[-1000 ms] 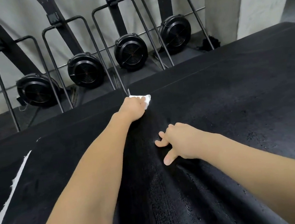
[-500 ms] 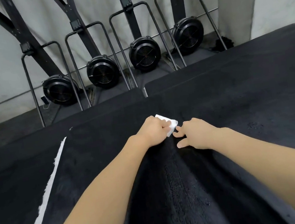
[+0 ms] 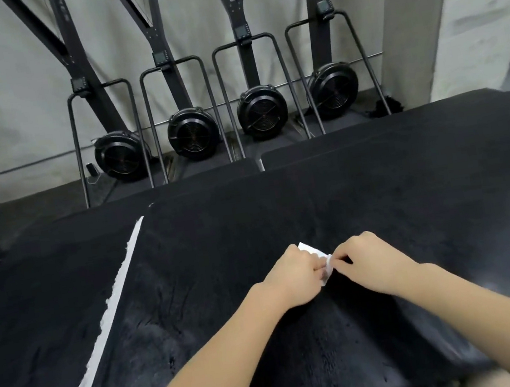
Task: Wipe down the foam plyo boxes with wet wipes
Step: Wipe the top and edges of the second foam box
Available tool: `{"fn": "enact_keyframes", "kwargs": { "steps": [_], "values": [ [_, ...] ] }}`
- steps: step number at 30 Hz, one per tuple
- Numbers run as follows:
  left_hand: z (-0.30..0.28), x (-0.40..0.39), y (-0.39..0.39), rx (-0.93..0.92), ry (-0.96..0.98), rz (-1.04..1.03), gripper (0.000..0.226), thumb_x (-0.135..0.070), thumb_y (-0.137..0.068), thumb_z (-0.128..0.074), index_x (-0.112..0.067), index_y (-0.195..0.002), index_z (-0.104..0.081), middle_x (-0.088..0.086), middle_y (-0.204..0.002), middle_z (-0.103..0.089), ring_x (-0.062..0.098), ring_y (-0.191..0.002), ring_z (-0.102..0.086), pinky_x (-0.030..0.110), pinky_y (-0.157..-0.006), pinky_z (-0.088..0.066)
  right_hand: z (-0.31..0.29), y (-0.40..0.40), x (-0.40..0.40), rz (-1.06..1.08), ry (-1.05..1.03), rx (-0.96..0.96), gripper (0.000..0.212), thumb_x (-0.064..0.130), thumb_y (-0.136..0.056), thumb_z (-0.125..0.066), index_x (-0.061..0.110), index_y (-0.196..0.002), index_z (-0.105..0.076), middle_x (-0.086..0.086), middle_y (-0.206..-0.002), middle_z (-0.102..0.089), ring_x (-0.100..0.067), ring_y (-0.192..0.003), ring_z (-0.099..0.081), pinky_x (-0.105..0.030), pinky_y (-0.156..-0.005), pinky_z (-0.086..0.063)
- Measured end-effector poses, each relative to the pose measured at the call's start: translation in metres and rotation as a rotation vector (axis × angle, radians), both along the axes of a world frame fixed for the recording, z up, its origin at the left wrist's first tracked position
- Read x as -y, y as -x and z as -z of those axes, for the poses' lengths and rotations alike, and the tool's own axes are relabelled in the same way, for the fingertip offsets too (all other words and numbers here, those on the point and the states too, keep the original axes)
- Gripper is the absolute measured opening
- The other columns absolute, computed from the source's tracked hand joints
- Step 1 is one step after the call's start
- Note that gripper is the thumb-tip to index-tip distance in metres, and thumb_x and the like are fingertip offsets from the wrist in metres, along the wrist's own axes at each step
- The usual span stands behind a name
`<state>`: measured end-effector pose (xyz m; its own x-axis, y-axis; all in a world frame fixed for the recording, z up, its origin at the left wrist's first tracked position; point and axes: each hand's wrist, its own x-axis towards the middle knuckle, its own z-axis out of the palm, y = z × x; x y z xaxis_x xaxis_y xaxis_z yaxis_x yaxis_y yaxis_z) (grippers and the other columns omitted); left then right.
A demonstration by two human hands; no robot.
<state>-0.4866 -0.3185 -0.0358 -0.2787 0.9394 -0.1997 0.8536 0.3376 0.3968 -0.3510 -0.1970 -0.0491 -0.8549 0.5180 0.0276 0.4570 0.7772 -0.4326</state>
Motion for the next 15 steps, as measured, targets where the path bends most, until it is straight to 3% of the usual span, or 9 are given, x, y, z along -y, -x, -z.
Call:
{"fn": "enact_keyframes", "kwargs": {
  "steps": [4,6,7,8,10,12,15],
  "values": [
    [0.022,0.021,-0.016,-0.028,-0.035,0.030,0.023,-0.015,-0.100,-0.046,-0.020,-0.082,-0.060,0.012,-0.100,-0.058,0.027,-0.095,-0.049,0.046,-0.084,-0.052,0.002,-0.011,0.019,0.012,-0.035,-0.208,0.032,0.007,-0.083,-0.050,0.016,-0.056,-0.036,-0.001,-0.053,-0.035,-0.015,-0.054,-0.025,-0.030,-0.047,-0.026],
    [0.030,0.032,-0.025,-0.046,-0.117,0.066,0.028,-0.010,-0.099,-0.049,-0.017,-0.075,-0.061,0.011,-0.094,-0.060,0.026,-0.086,-0.049,0.046,-0.080,-0.052,0.005,-0.010,0.024,-0.021,-0.014,-0.252,0.029,0.008,-0.085,-0.050,0.013,-0.059,-0.038,-0.006,-0.057,-0.037,-0.016,-0.056,-0.026,-0.031,-0.049,-0.027],
    [0.032,0.038,-0.029,-0.032,-0.163,0.083,0.028,-0.005,-0.098,-0.049,-0.011,-0.076,-0.065,0.011,-0.091,-0.063,0.029,-0.085,-0.051,0.045,-0.081,-0.050,0.007,-0.009,0.026,-0.037,0.015,-0.254,0.028,0.011,-0.088,-0.051,0.013,-0.061,-0.047,-0.006,-0.059,-0.046,-0.019,-0.055,-0.034,-0.034,-0.050,-0.034],
    [0.034,0.044,-0.031,-0.017,-0.200,0.096,0.026,-0.003,-0.097,-0.048,-0.004,-0.080,-0.067,0.012,-0.092,-0.065,0.029,-0.088,-0.053,0.042,-0.084,-0.048,0.008,-0.007,0.029,-0.052,0.062,-0.246,0.027,0.016,-0.092,-0.053,0.015,-0.066,-0.059,-0.003,-0.063,-0.056,-0.019,-0.058,-0.045,-0.035,-0.055,-0.042],
    [0.032,0.057,-0.032,0.047,-0.272,0.101,0.026,-0.006,-0.100,-0.048,-0.001,-0.085,-0.069,0.009,-0.099,-0.067,0.011,-0.092,-0.054,0.029,-0.089,-0.044,0.007,-0.009,0.035,-0.100,0.174,-0.206,0.027,0.024,-0.096,-0.056,0.025,-0.073,-0.069,0.004,-0.068,-0.066,-0.010,-0.062,-0.057,-0.031,-0.061,-0.049],
    [0.025,0.077,-0.035,0.138,-0.365,0.035,0.023,-0.017,-0.103,-0.050,-0.010,-0.096,-0.071,-0.001,-0.107,-0.066,-0.004,-0.097,-0.051,0.017,-0.095,-0.042,0.005,-0.014,0.041,-0.149,0.218,-0.161,0.035,0.028,-0.099,-0.054,0.028,-0.065,-0.064,0.003,-0.063,-0.061,-0.005,-0.056,-0.047,-0.036,-0.060,-0.047],
    [0.022,0.114,-0.042,0.131,-0.435,-0.044,0.027,-0.032,-0.103,-0.055,-0.029,-0.124,-0.070,-0.011,-0.134,-0.063,-0.007,-0.135,-0.036,-0.001,-0.106,-0.015,0.003,-0.026,0.053,-0.233,0.117,-0.095,0.031,0.037,-0.100,-0.049,0.021,-0.075,-0.057,0.001,-0.076,-0.057,-0.008,-0.067,-0.049,-0.045,-0.072,-0.051]
  ]
}}
